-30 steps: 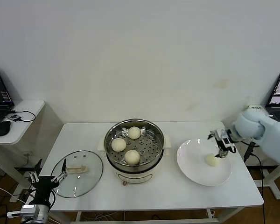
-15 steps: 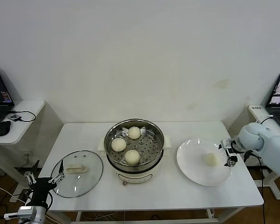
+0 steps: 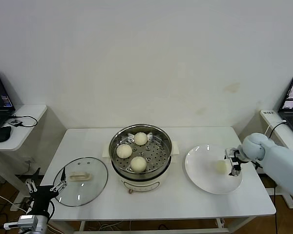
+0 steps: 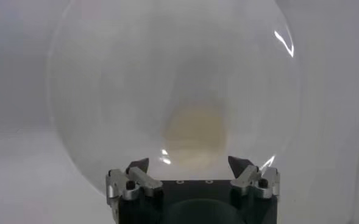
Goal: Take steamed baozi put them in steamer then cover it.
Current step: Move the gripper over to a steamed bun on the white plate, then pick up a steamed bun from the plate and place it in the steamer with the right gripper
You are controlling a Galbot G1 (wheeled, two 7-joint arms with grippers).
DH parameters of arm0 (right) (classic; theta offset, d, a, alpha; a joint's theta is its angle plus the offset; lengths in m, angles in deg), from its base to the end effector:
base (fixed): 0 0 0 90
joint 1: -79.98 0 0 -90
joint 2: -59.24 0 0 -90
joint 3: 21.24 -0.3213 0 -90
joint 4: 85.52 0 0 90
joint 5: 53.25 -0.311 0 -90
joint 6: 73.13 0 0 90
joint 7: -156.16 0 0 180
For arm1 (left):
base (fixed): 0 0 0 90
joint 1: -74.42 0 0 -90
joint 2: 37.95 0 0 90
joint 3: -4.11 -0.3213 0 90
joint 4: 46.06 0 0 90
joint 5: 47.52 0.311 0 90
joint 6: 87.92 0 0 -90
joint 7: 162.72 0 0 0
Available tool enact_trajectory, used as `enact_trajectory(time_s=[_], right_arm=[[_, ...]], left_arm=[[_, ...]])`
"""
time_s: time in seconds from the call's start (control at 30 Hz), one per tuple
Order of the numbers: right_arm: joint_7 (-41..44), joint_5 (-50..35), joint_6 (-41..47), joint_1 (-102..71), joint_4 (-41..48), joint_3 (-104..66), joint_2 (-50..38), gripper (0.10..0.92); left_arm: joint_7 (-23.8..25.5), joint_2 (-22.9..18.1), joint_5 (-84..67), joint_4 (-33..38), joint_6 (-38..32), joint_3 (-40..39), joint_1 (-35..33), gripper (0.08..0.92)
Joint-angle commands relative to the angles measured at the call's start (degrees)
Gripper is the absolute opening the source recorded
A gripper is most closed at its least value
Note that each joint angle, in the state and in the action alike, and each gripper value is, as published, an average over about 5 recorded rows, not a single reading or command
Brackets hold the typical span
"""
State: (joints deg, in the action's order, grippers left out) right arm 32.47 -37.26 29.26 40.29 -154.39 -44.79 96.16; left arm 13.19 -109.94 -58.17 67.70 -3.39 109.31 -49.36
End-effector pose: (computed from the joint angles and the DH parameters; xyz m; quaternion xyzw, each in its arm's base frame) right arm 0.4380 -0.1868 -0.2129 0.4214 -0.5567 0.5790 0.4210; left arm 0.1375 0.1316 -0.2885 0.0759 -0.9910 -0.1098 0.0096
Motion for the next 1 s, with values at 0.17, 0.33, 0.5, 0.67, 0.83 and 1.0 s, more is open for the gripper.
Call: enact_trajectory(time_s=[0.17,0.33,0.5,0.67,0.83,1.0], right_arm=[[-0.42,0.89,0.29,-1.15,2.62,-1.24,2.84,0.71],[-0.12,1.0,0.51,-1.36,2.52,-1.43,2.94,0.631],[0.13,0.8,0.56,-0.63,2.03,-1.59,2.58,0.577],[0.94,-1.35,1.44,2.29,-0.89,-1.63,0.7,0.561],[2.14,-7.03,3.72,11.03,-7.19,3.2,-3.08,0.56],[2.88,-14.94,6.79,25.89,-13.2,13.23,-5.33,0.56]], left_arm=[[0.02,-0.3,0.13,-0.28,-0.15,-0.11,0.06,0.823],[-0.01,-0.45,0.14,-0.2,-0.16,-0.17,0.04,0.823],[-0.03,-0.62,0.14,0.02,-0.17,-0.21,-0.07,0.823],[-0.06,-0.48,0.06,-0.05,-0.22,-0.15,0.01,0.823],[-0.06,-0.25,-0.01,-0.25,-0.25,-0.23,0.14,0.823],[-0.04,-0.14,-0.1,-0.16,-0.26,-0.5,0.33,0.823]])
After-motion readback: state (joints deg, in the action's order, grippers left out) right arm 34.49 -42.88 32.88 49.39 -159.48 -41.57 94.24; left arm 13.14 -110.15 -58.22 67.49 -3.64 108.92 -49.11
